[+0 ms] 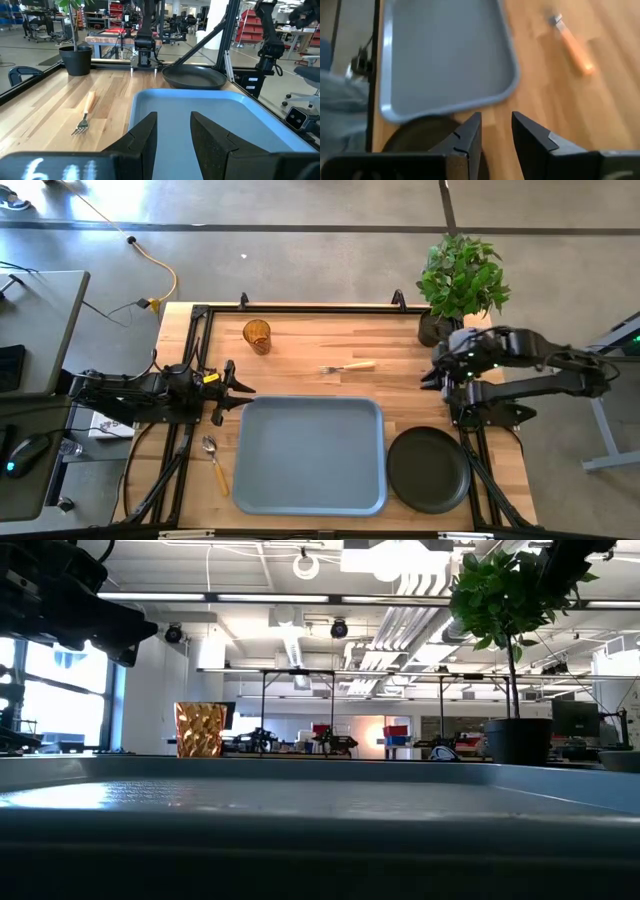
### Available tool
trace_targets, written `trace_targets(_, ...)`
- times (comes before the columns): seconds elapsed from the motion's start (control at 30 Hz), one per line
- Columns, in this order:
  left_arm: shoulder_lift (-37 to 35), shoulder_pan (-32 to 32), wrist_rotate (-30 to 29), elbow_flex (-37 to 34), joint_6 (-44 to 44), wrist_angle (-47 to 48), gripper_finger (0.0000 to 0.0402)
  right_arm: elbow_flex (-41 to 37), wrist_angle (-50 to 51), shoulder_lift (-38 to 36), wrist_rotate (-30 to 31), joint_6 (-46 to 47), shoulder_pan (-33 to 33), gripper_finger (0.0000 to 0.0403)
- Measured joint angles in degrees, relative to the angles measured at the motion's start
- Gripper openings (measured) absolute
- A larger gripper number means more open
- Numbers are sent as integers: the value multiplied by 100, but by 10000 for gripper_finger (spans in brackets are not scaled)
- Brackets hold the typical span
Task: Pick and place plate/cup/fork/spoon on tray
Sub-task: Put the black plate on the blue serving tray
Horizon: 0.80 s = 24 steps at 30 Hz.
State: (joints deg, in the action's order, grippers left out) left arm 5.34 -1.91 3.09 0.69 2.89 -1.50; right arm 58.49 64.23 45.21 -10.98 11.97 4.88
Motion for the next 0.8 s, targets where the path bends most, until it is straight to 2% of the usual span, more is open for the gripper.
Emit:
trace_targets(0.13,0,0,2,0,-3,0,106,-110,42,427,-167,-2,-352,99)
trace_targets(0.37,0,0,3,0,-6,-2,106,-119,83,1105,171,85,-993,99)
trace_targets(0.8,0,0,4,0,-8,-4,106,-119,141,2303,127,732,-1662,99)
